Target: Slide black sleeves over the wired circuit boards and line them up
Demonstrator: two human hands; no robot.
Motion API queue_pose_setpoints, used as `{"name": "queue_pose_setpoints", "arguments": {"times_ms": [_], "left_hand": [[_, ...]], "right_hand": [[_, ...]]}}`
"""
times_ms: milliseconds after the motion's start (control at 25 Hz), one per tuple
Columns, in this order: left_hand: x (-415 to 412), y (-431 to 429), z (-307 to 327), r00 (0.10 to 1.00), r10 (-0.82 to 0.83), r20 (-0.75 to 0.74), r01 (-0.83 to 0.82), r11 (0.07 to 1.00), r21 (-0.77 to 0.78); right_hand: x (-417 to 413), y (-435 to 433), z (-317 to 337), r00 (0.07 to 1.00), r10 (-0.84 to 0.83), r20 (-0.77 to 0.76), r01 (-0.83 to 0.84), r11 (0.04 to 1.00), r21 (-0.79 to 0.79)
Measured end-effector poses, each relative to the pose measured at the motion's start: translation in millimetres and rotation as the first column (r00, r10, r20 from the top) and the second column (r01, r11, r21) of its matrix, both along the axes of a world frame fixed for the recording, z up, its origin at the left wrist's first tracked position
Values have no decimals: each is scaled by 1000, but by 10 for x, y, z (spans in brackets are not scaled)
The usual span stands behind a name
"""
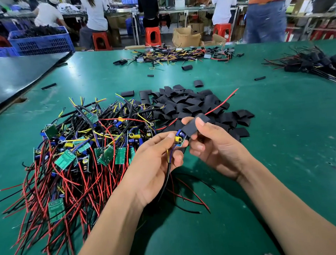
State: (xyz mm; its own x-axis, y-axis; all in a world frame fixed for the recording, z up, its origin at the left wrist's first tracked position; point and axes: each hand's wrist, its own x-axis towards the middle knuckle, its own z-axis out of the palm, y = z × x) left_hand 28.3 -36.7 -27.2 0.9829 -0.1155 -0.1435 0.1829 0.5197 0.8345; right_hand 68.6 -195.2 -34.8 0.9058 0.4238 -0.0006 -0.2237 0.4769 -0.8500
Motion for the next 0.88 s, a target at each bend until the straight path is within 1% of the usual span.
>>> {"name": "queue_pose_setpoints", "arguments": {"times_ms": [120, 240, 480, 720, 880], "left_hand": [[-9, -11, 20, 1000, -28, -8, 28, 999, -40], [-13, -11, 37, 999, -31, -26, 29, 996, -84], [-13, 0, 42, 999, -22, -38, 18, 996, -86], [-12, -9, 38, 998, -33, -50, 30, 999, -45], [-21, -3, 52, 999, -6, -32, 5, 1000, -27]], "right_hand": [[8, 29, -27, 999, -40, 19, 41, 999, -30], [-7, 61, -46, 997, -71, 3, 71, 997, -2], [-30, 111, -47, 995, -103, 5, 103, 995, -4], [-23, 116, -74, 999, -49, -6, 49, 999, 16], [-17, 92, -81, 999, -15, 29, 16, 998, -55]]}}
